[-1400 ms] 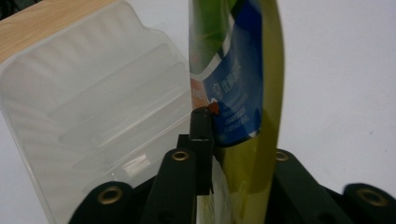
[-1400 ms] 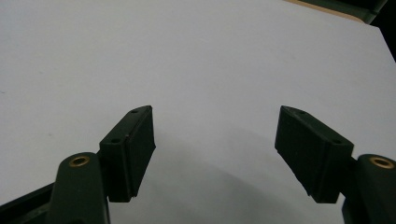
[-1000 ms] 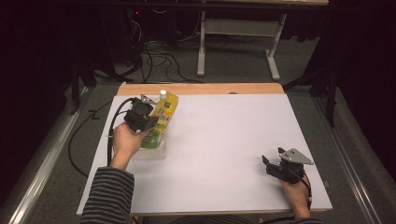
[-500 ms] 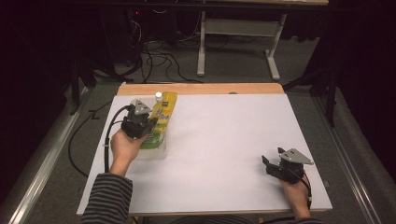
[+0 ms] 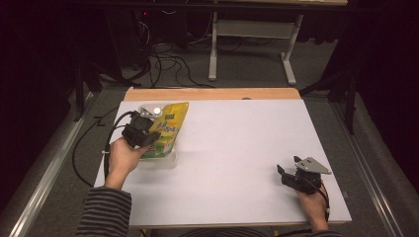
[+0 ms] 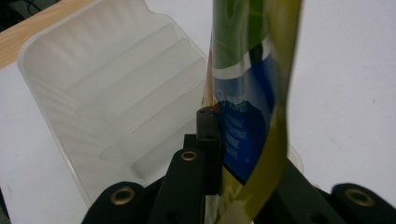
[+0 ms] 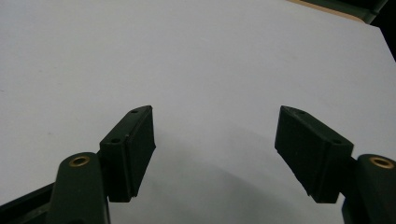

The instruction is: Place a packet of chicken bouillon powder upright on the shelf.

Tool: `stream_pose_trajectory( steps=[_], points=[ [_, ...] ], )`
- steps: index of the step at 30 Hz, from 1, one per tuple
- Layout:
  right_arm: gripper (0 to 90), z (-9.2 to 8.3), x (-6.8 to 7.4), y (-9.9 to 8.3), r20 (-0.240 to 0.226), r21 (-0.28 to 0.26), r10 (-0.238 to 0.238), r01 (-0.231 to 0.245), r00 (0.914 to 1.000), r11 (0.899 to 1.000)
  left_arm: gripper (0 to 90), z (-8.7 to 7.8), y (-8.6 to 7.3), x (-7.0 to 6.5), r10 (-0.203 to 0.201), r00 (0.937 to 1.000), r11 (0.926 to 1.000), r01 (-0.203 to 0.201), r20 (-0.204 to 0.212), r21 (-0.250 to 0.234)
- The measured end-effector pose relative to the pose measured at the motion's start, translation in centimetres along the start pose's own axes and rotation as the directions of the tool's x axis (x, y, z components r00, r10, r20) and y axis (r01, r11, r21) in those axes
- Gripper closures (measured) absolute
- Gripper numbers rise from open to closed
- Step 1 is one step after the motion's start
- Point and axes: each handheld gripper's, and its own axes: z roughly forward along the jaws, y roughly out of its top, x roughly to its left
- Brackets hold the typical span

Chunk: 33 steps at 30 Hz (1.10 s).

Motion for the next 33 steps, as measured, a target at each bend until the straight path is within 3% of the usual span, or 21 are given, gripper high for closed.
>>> stream_pose_trajectory(
  steps=[6, 12, 16, 20, 25, 31, 33],
  points=[
    [29.0, 0.0, 0.0, 0.0, -0.001, -0.001, 0.001, -0.001, 1.0000, 1.000, 88.7, 0.2, -0.7, -0.3, 0.012, 0.9995, 0.9947, -0.015, -0.031, -0.102],
    [28.9, 0.0, 0.0, 0.0, 0.001, 0.000, 0.007, -0.007, 1.0000, 1.000, 88.9, 0.1, -1.4, -0.3, -0.016, 0.9983, 0.9727, 0.002, -0.056, -0.232],
    [28.9, 0.0, 0.0, 0.0, 0.004, -0.001, 0.004, -0.004, 1.0000, 1.000, 88.8, 1.0, -1.8, -0.5, -0.016, 0.9974, 0.9587, -0.005, -0.071, -0.284],
    [28.9, 0.0, 0.0, 0.0, 0.003, -0.001, 0.002, -0.002, 1.0000, 1.000, 88.4, 1.3, -2.6, -0.5, -0.015, 0.9983, 0.9615, -0.002, -0.057, -0.275],
    [28.9, 0.0, 0.0, 0.0, 0.004, -0.002, -0.002, 0.002, 1.0000, 1.000, 87.6, 0.6, -2.8, -0.6, 0.015, 0.9993, 0.9760, -0.022, -0.033, -0.217],
    [28.9, 0.0, 0.0, 0.0, 0.006, 0.002, -0.007, 0.007, 1.0000, 1.000, 86.5, 0.4, -3.2, 0.5, -0.037, 0.9992, 0.9877, 0.039, 0.015, -0.152],
    [28.9, 0.0, 0.0, 0.0, 0.006, 0.003, -0.005, 0.005, 1.0000, 1.000, 85.1, 0.3, -3.4, 1.0, -0.061, 0.9961, 0.9896, 0.069, 0.063, -0.126]
  ],
)
